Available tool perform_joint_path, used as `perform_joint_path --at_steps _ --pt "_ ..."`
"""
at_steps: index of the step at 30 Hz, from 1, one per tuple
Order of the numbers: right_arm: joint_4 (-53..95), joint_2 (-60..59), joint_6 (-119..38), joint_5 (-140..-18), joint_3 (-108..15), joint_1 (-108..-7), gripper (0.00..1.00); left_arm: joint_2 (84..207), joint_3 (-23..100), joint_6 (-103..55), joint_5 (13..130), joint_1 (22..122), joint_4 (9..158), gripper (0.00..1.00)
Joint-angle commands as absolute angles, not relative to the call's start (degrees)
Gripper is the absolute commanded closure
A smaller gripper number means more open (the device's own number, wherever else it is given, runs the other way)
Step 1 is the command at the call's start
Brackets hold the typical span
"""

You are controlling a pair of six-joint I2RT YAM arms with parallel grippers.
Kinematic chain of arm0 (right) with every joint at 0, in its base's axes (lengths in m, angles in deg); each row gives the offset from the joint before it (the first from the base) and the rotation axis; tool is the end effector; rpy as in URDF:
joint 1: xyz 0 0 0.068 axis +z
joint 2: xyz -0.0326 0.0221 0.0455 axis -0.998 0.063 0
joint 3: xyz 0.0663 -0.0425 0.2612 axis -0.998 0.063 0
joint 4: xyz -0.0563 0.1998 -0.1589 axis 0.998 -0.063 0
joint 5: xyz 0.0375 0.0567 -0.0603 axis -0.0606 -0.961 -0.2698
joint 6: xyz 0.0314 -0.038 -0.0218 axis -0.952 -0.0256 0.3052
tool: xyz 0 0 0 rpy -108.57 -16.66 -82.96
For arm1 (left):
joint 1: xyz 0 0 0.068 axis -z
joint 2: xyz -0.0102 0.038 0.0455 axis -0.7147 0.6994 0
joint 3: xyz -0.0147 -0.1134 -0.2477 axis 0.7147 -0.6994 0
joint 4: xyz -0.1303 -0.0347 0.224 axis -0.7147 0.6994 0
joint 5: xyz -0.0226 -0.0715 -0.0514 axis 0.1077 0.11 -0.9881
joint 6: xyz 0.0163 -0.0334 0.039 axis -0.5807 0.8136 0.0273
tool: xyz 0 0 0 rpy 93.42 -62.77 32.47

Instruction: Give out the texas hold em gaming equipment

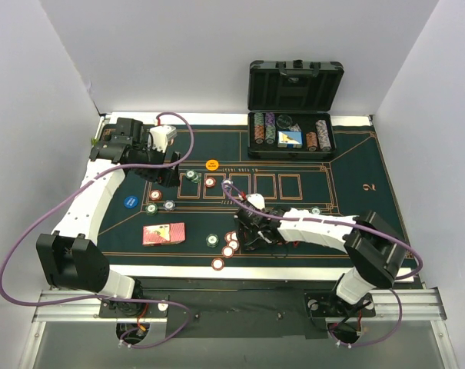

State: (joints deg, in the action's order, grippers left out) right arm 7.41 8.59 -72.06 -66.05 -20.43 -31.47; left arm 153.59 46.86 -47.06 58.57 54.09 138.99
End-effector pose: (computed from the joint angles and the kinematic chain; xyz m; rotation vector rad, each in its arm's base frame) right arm 0.1798 0.2502 0.1724 -0.3432 2.5867 0.5089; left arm 0.2930 -0.0566 0.3328 0.5679 2.4597 -0.4541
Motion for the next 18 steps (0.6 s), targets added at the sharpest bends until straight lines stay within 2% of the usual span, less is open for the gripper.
perform_joint_path --at_steps 1,8,13,18 --pt "8.18 10.18 -72.82 -65.99 -20.02 -31.19 0.43 152.20 46.76 -47.24 58.60 53.79 136.93 0.05" --pt "8.53 10.18 -72.73 -65.90 -19.75 -31.28 0.62 152.29 46.49 -47.33 58.95 53.79 136.58 0.05" --pt "7.83 7.90 -72.91 -65.29 -19.05 -31.19 0.70 152.29 46.23 -47.24 58.86 53.79 136.32 0.05" --pt "5.63 5.62 -72.56 -64.32 -19.40 -31.19 0.71 152.12 45.61 -47.24 58.42 53.88 135.88 0.05"
